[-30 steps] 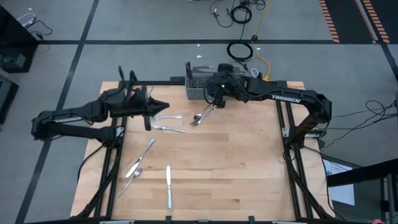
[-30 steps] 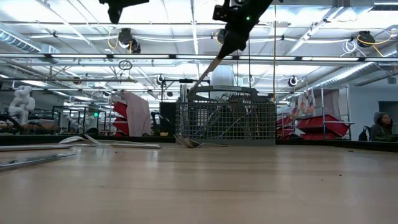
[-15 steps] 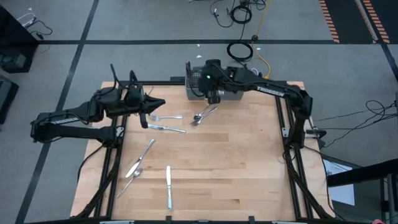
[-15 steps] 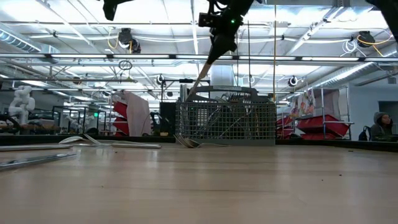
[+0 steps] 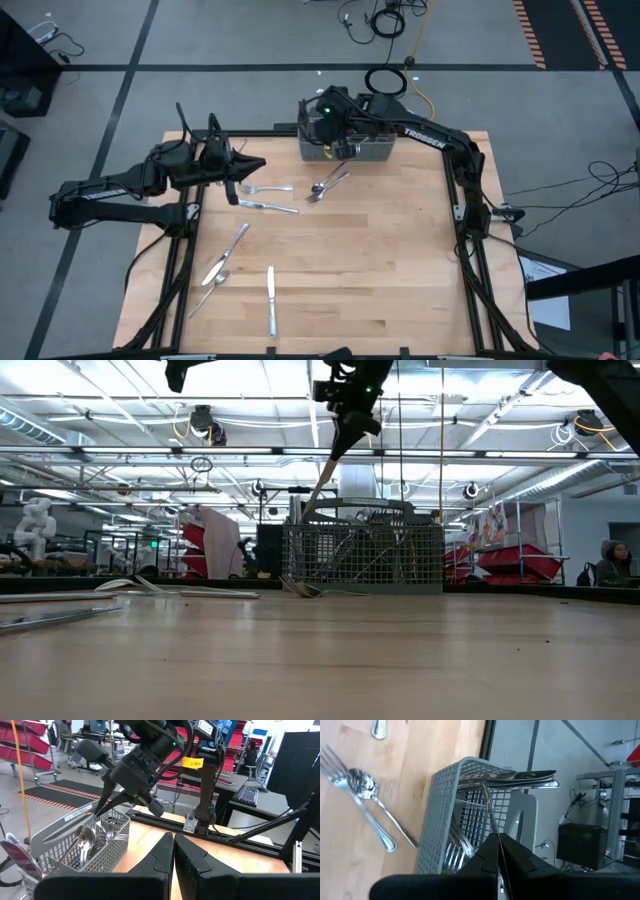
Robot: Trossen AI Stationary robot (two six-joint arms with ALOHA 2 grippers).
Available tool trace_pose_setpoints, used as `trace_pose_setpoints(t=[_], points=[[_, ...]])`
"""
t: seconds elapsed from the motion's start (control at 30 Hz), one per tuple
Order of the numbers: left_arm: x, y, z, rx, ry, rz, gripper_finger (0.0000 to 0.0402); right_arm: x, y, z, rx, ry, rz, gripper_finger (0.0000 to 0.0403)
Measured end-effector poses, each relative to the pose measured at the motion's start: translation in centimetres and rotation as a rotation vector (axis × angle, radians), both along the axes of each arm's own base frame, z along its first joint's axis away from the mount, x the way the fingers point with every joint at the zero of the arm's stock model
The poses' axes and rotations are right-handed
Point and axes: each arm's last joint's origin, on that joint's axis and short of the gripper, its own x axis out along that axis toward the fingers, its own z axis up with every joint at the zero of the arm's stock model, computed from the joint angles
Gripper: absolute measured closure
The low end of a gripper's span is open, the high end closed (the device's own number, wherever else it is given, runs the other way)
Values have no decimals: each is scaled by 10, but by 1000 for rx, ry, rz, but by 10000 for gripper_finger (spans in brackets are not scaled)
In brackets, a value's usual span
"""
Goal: Sort silverware
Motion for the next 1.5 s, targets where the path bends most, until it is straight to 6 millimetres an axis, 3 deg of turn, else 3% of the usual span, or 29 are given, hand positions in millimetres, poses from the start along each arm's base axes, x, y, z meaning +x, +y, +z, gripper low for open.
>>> trace_pose_setpoints(t=[0.23, 0.67, 1.0, 1.5], points=[[0, 0, 0, -1, -1, 3, 380, -8, 2, -5, 11, 123, 47, 403], [0, 1, 0, 8, 6, 36, 380, 2, -5, -3, -53, 59, 125, 403], [0, 1, -1, 23, 13, 50, 380, 17, -11, -41, -35, 221, 161, 403], [-1, 2, 0, 28, 11, 69, 380, 26, -21, -45, -119, 211, 241, 403]])
